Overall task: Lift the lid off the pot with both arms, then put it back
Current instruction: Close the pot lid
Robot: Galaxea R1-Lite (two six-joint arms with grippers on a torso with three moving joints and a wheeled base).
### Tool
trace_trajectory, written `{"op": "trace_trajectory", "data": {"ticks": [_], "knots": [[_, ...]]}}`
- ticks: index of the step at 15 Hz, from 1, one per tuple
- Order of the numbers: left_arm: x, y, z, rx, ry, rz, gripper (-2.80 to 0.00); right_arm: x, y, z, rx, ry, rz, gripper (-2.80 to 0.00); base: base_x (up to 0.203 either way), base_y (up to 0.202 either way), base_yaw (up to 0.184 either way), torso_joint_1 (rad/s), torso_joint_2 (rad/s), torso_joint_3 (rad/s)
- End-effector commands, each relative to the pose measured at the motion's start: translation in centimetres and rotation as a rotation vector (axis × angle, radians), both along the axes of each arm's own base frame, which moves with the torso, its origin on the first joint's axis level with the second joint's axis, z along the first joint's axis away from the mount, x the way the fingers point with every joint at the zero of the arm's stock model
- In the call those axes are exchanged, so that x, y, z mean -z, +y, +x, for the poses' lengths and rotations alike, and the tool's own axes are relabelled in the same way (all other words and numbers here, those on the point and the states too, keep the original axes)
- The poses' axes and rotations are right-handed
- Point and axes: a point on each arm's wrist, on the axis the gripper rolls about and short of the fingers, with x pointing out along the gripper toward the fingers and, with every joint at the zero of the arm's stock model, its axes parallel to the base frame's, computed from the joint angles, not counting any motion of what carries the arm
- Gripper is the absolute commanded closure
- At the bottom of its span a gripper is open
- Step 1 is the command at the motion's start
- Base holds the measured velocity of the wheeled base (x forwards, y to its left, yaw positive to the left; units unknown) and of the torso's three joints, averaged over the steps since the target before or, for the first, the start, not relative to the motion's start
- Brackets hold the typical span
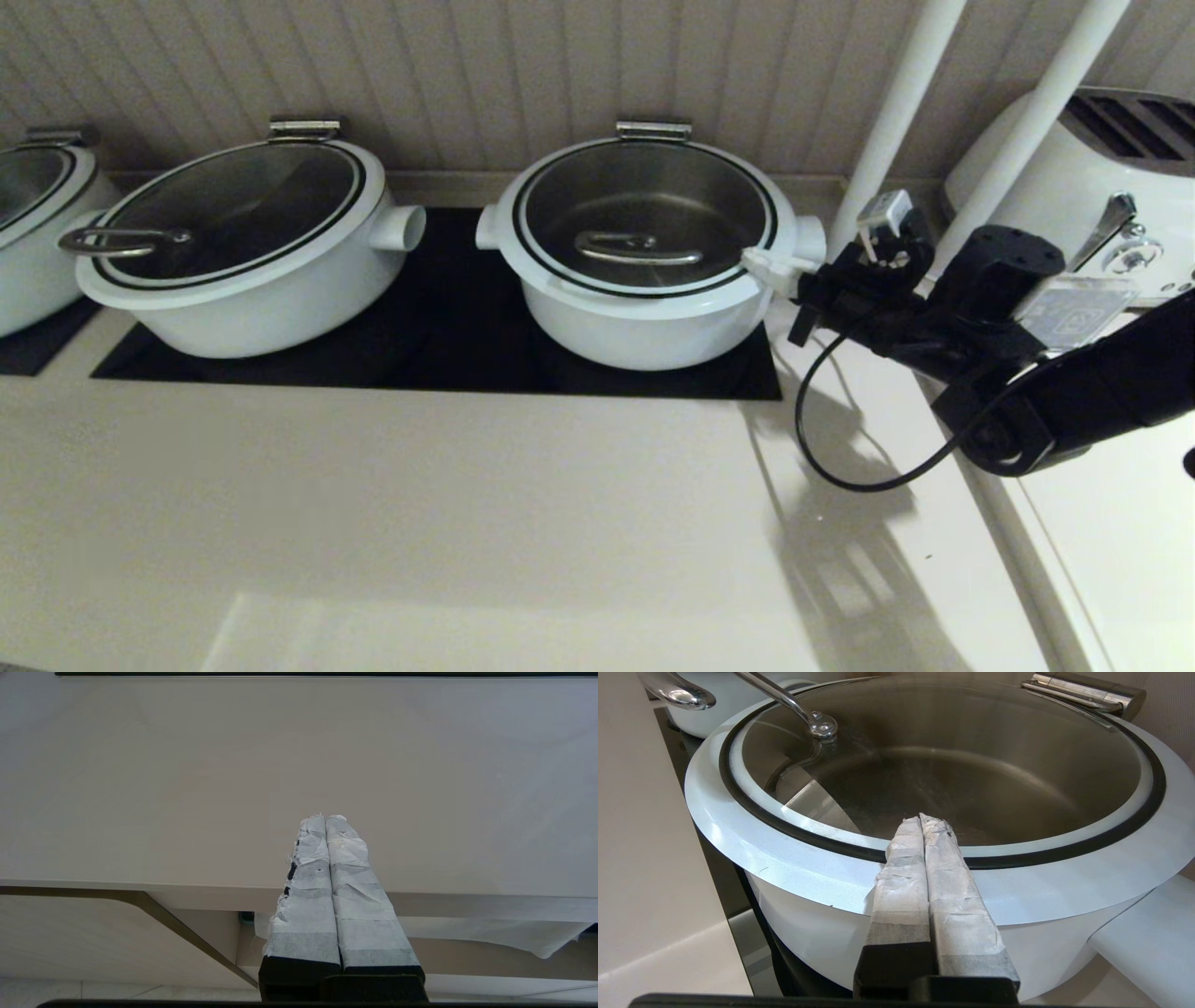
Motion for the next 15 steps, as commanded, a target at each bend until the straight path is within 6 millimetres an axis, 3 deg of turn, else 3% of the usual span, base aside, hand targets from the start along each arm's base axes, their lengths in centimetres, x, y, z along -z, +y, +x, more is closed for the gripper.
{"op": "trace_trajectory", "data": {"ticks": [1, 8, 15], "knots": [[0.0, 0.0, 0.0, 0.0, -0.001, 0.0, 0.0, 0.1, 0.0, 0.0, -0.003, -0.008, -0.005, 0.0, 0.0, 0.0, 0.0, 0.0, 0.0, 0.0], [0.0, 0.0, 0.0, 0.0, 0.0, 0.0, 0.0, -0.3, -0.1, -0.3, 0.0, -0.018, -0.007, 0.0, 0.0, 0.0, 0.0, 0.0, 0.0, 0.0], [0.0, 0.0, 0.0, 0.001, 0.001, 0.0, 0.0, -3.4, -0.5, -1.9, 0.002, -0.071, 0.008, 0.0, 0.0, 0.0, 0.0, 0.0, 0.0, 0.0]]}}
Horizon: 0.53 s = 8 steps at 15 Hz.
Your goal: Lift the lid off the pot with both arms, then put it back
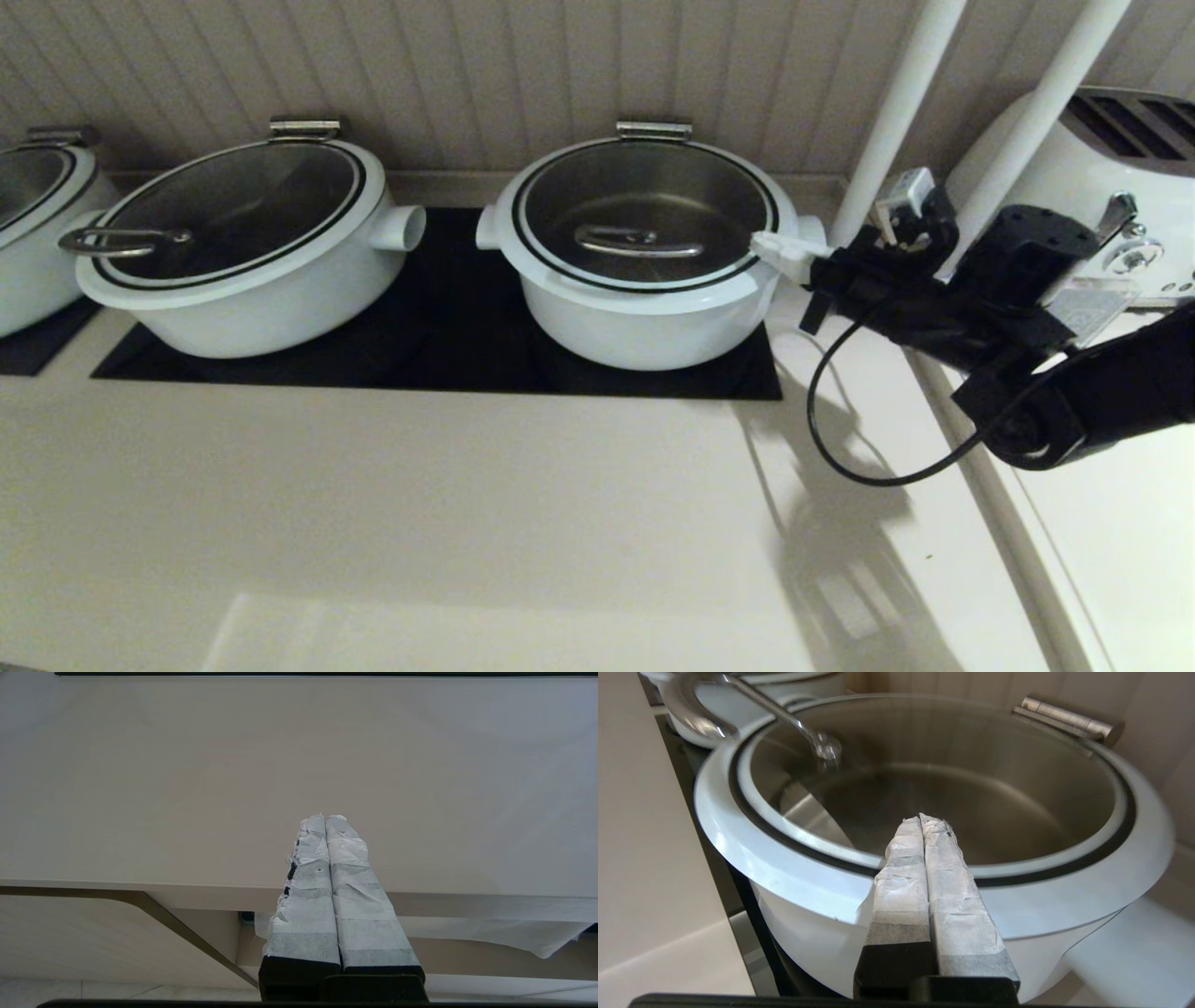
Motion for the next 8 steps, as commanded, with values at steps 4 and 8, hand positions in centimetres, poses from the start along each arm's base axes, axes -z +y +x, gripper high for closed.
{"op": "trace_trajectory", "data": {"ticks": [4, 8], "knots": [[0.0, 0.0, 0.0, 0.0, 0.001, 0.0, 0.0, -4.1, -0.9, -2.5, 0.005, -0.071, 0.017, 0.0, 0.0, 0.0, 0.0, 0.0, 0.0, 0.0], [0.0, 0.0, 0.0, 0.0, 0.0, 0.0, 0.0, -7.6, -2.1, -5.4, 0.033, -0.109, 0.017, 0.0, 0.0, 0.0, 0.0, 0.0, 0.0, 0.0]]}}
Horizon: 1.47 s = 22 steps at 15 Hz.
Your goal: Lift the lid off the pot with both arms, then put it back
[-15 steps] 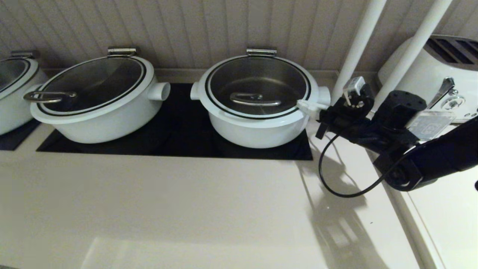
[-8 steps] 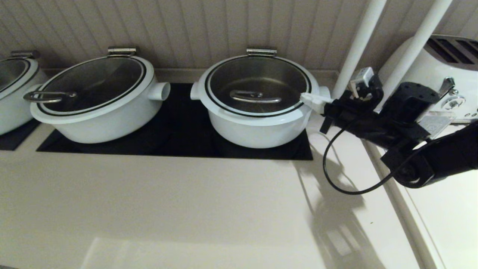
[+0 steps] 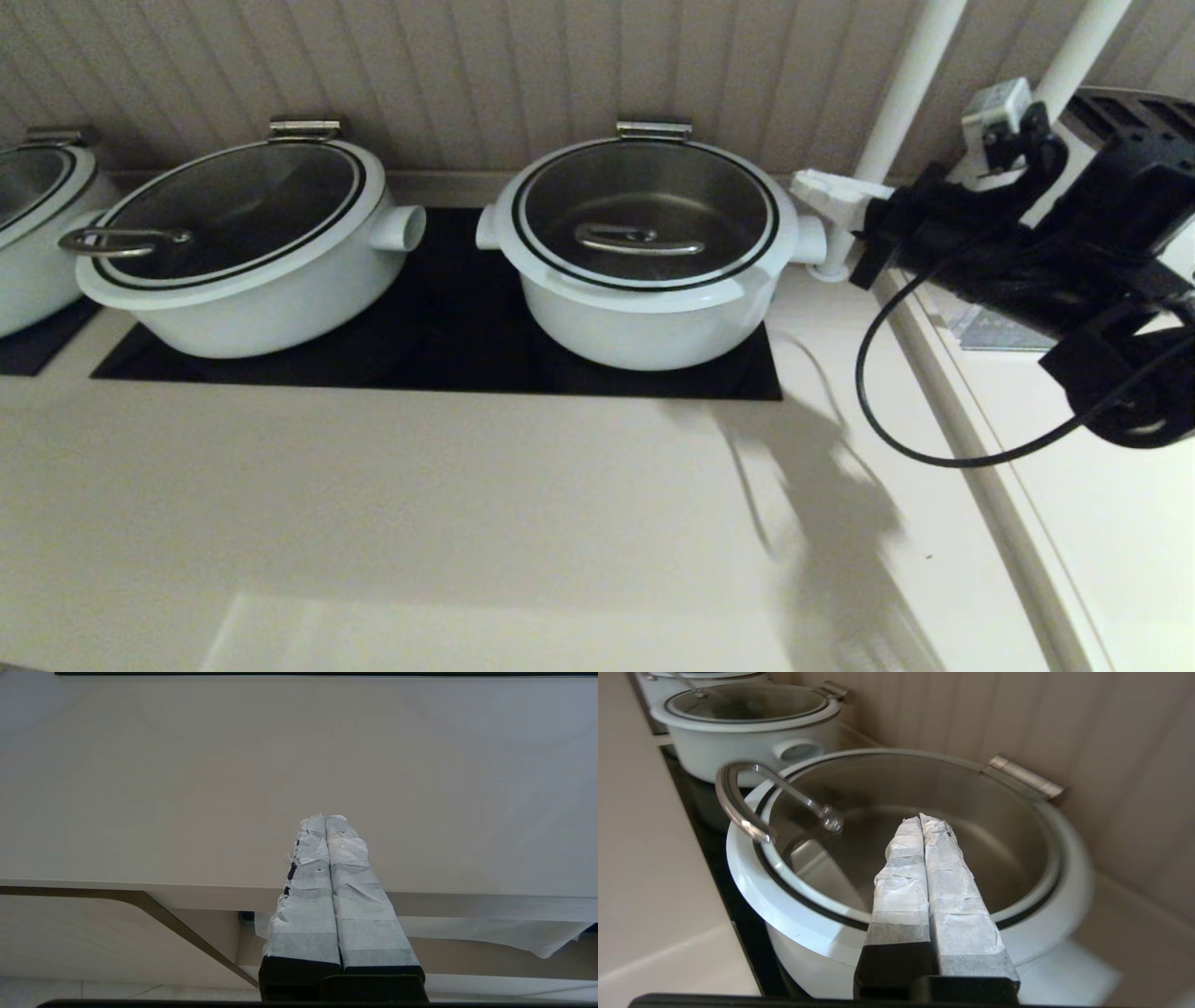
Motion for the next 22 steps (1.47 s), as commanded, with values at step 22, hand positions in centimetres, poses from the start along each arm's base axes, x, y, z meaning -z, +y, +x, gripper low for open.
{"op": "trace_trajectory", "data": {"ticks": [22], "knots": [[0.0, 0.0, 0.0, 0.0, 0.0, 0.0, 0.0, 15.2, -8.9, -30.3, 0.771, 0.386, -0.114, 0.0, 0.0, 0.0, 0.0, 0.0, 0.0, 0.0]]}}
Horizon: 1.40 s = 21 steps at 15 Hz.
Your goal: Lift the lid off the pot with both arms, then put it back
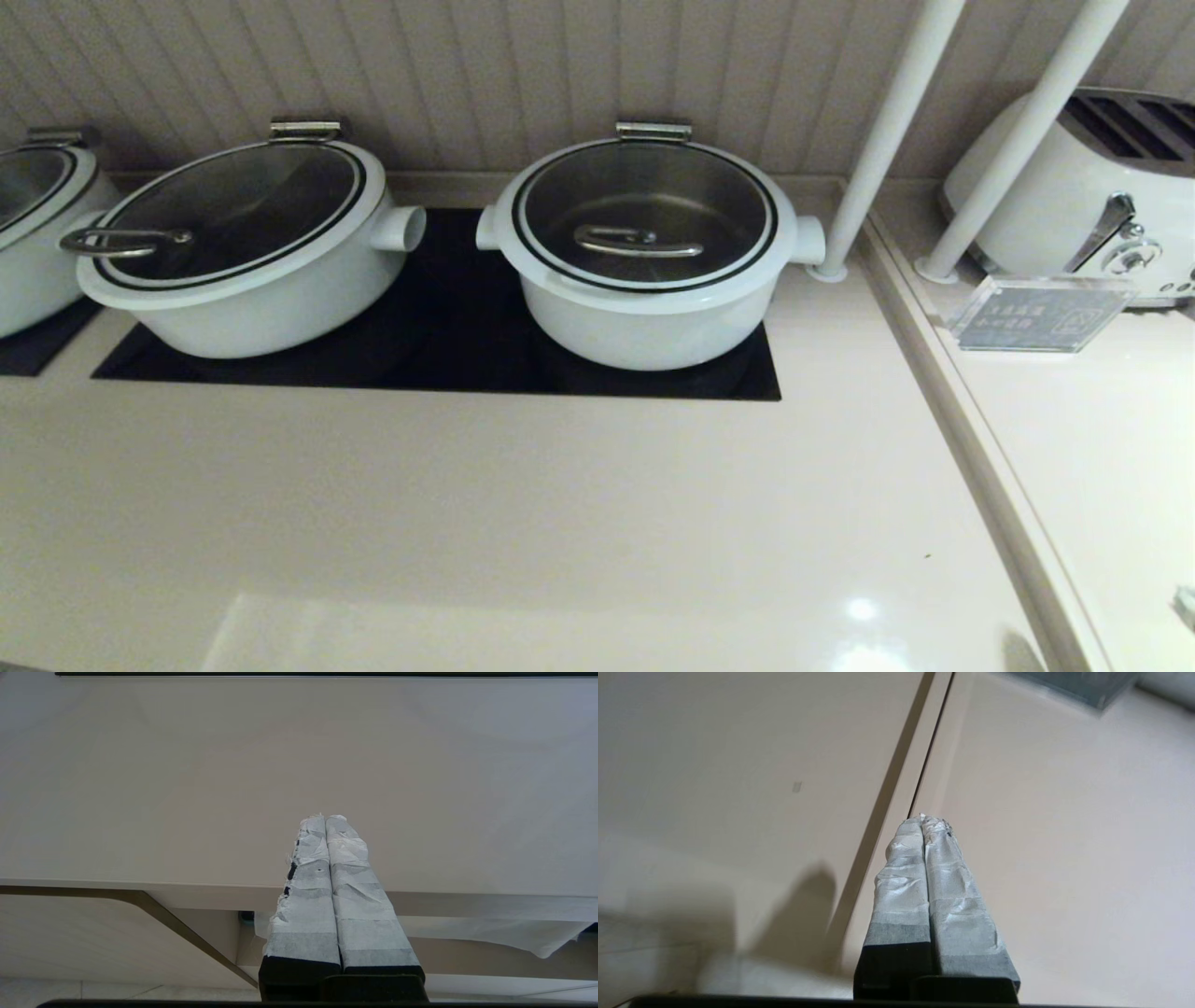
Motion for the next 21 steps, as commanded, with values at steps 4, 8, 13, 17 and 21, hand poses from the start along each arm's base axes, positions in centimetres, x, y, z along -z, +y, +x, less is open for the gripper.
{"op": "trace_trajectory", "data": {"ticks": [4, 8, 13, 17, 21], "knots": [[0.0, 0.0, 0.0, 0.0, -0.001, 0.0, 0.0, 2.9, 0.1, -3.6, 0.037, 0.017, 0.053, 0.0, 0.0, 0.0, 0.0, 0.0, 0.0, 0.0], [0.0, 0.0, 0.0, 0.0, -0.001, 0.0, 0.0, 3.7, 0.0, -5.3, 0.056, -0.056, 0.077, 0.0, 0.0, 0.0, 0.0, 0.0, 0.0, 0.0], [0.0, 0.0, 0.0, -0.001, 0.0, 0.0, 0.0, 4.3, -0.1, -5.6, 0.075, -0.119, 0.201, 0.0, 0.0, 0.0, 0.0, 0.0, 0.0, 0.0], [0.0, 0.0, 0.0, 0.0, 0.0, 0.0, 0.0, 4.3, -0.1, -5.6, 0.077, -0.118, 0.216, 0.0, 0.0, 0.0, 0.0, 0.0, 0.0, 0.0], [0.0, 0.0, 0.0, 0.0, -0.001, 0.0, 0.0, 4.3, -0.1, -5.6, 0.088, -0.119, 0.219, 0.0, 0.0, 0.0, 0.0, 0.0, 0.0, 0.0]]}}
